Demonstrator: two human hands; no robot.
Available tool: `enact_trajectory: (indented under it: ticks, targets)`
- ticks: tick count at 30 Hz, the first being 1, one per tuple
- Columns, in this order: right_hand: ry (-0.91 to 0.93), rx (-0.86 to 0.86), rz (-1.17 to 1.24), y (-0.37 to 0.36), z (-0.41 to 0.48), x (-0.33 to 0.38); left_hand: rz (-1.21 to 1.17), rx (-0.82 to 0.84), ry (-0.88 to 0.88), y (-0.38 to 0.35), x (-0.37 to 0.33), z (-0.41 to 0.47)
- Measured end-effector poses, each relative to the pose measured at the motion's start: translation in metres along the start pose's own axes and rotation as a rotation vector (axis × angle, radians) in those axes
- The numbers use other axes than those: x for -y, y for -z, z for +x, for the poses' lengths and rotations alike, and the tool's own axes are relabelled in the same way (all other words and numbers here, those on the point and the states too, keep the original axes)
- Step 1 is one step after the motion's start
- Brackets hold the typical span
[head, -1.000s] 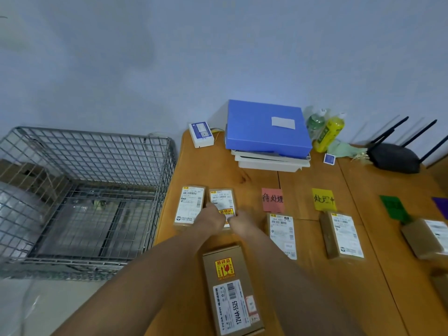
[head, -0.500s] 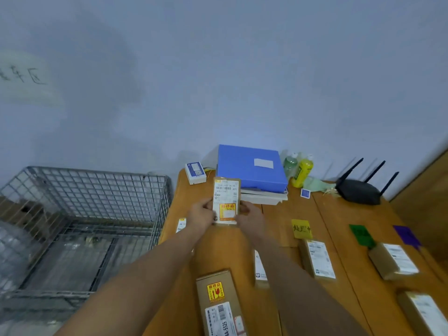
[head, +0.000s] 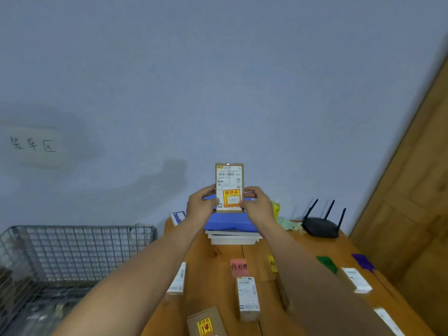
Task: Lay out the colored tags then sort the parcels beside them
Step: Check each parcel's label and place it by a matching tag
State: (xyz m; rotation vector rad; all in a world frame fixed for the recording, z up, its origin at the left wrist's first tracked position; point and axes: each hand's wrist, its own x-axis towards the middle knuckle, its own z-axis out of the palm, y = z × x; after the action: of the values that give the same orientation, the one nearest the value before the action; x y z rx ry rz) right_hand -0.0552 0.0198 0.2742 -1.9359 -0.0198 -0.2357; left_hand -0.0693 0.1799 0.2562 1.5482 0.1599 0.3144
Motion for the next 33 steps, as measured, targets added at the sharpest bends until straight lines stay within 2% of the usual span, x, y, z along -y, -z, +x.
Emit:
enact_trajectory:
  ticks: [11,15,19,27,33]
  targets:
    - [0.011,-0.07,-0.081,0.107,-0.035,-0.022,-0.095,0.201,0.015,-0.079,-0.005,-0.055]
    - [-0.008,-0.112,-0.056,0.151,-0.037,-0.045,-0.076,0.21,-0.013,-0.124,-0.009,-0.077]
    - [-0.016,-0.1,-0.032,0.201,-0.036,-0.076,-0.068,0.179,-0.013,-0.172,-0.001,-0.103]
    - [0.007,0.04,0.017,0.3,-0.036,-0.153,-0.084,0.044,0.048,-0.276,0.02,-0.175]
    - [-0.018,0.114,0.04,0.354,-0.051,-0.178,-0.034,0.011,0.079,-0.326,0.027,-0.218]
